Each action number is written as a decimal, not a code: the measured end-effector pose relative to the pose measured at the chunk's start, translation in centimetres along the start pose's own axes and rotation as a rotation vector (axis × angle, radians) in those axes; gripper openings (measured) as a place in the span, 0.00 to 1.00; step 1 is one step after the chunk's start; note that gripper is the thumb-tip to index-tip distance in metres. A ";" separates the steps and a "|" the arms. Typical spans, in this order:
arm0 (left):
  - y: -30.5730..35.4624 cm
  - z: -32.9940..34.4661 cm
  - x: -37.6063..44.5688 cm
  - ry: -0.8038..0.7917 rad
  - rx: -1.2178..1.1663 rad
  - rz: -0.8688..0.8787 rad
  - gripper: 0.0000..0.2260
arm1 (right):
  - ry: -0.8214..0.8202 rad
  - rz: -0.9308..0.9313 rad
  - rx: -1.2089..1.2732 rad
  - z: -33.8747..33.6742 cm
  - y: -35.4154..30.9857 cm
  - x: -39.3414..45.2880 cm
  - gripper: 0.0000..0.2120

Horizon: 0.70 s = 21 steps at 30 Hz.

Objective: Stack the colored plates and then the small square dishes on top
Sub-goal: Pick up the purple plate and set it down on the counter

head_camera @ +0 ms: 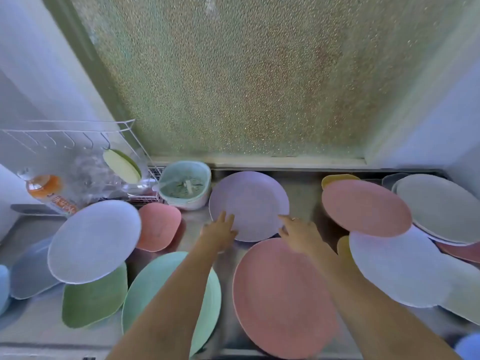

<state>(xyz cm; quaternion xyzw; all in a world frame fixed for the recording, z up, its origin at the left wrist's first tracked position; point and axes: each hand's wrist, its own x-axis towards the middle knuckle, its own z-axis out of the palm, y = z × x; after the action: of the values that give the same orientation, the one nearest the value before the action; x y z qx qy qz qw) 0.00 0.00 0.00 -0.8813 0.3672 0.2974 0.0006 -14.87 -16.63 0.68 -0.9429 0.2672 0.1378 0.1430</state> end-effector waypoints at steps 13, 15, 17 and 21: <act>-1.2 2.7 -0.6 0.058 -0.405 -0.126 0.22 | -0.047 0.299 0.337 2.0 -0.9 0.9 0.13; -0.8 2.6 -0.6 0.098 -0.490 -0.123 0.16 | -0.043 0.321 0.333 2.0 -1.3 1.3 0.10; -0.8 2.6 -0.4 0.142 -0.534 -0.131 0.11 | -0.011 0.357 0.358 2.1 -1.4 1.5 0.11; -0.2 2.3 -0.5 0.203 -0.653 -0.211 0.09 | 0.131 0.432 0.475 2.0 -1.5 2.0 0.13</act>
<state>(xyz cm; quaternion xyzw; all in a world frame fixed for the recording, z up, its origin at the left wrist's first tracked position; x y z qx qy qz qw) -1.32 0.98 -1.69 -0.8932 0.1579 0.3081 -0.2870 -12.77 -15.68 -1.57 -0.8115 0.4946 0.0382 0.3088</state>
